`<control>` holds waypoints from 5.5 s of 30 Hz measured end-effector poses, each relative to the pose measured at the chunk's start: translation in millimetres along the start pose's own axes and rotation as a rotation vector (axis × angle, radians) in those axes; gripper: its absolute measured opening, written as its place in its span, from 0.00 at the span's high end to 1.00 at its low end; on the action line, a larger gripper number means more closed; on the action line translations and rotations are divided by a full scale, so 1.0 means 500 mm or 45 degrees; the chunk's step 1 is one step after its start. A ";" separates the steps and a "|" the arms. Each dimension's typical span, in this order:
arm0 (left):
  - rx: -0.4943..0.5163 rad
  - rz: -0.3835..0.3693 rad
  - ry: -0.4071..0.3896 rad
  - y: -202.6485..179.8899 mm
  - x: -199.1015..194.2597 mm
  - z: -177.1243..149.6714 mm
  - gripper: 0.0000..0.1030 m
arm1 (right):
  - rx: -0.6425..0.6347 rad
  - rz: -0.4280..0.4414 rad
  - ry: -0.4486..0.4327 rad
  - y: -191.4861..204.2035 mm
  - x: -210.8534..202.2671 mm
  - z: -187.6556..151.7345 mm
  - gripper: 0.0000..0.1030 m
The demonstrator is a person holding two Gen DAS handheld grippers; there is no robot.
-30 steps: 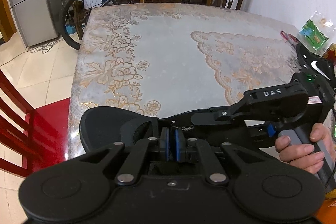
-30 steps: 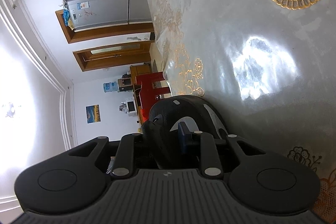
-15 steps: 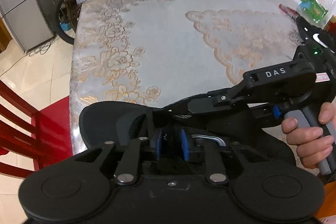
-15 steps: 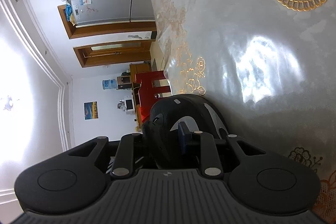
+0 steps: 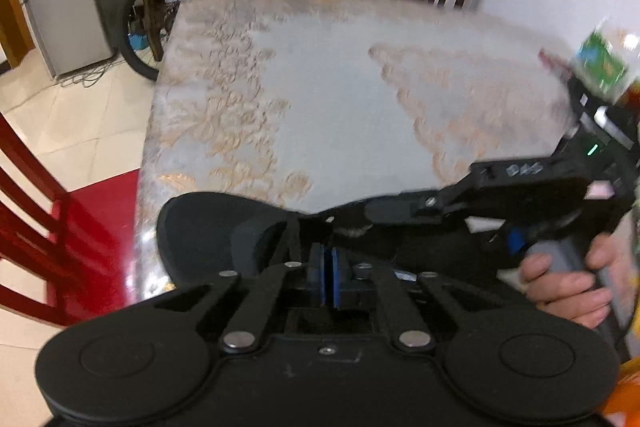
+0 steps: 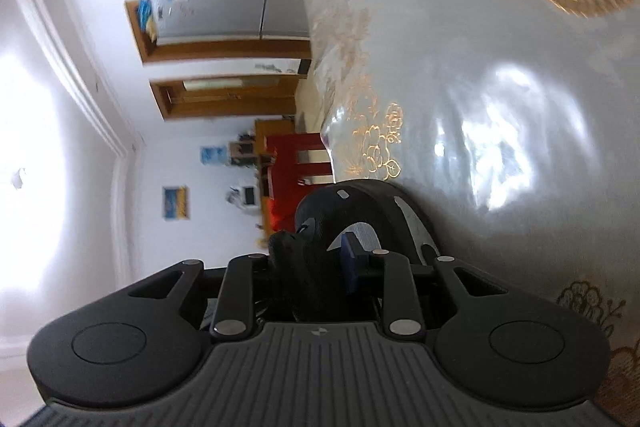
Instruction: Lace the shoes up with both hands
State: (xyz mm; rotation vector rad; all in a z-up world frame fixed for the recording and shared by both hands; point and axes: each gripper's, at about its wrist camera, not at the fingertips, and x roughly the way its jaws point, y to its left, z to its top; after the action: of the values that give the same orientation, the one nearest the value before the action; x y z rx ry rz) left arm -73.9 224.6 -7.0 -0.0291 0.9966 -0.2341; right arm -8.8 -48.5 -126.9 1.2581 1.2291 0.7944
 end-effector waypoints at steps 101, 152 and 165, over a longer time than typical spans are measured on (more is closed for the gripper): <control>-0.270 -0.002 -0.274 0.012 -0.124 -0.111 0.47 | -1.300 0.591 -0.883 0.840 -0.427 -0.064 0.97; -0.205 0.185 -0.073 -0.117 0.003 -0.097 0.14 | -1.809 -0.745 0.649 0.245 0.190 0.003 0.60; -0.095 0.207 -0.130 -0.123 -0.026 -0.119 0.12 | -1.653 -0.599 0.374 0.271 0.133 -0.025 0.97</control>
State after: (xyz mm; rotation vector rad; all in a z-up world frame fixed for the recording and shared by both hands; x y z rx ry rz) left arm -141.3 172.3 -20.7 -0.0272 0.9009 -0.0460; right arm 17.7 44.5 -10.1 -0.1982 0.8491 1.1319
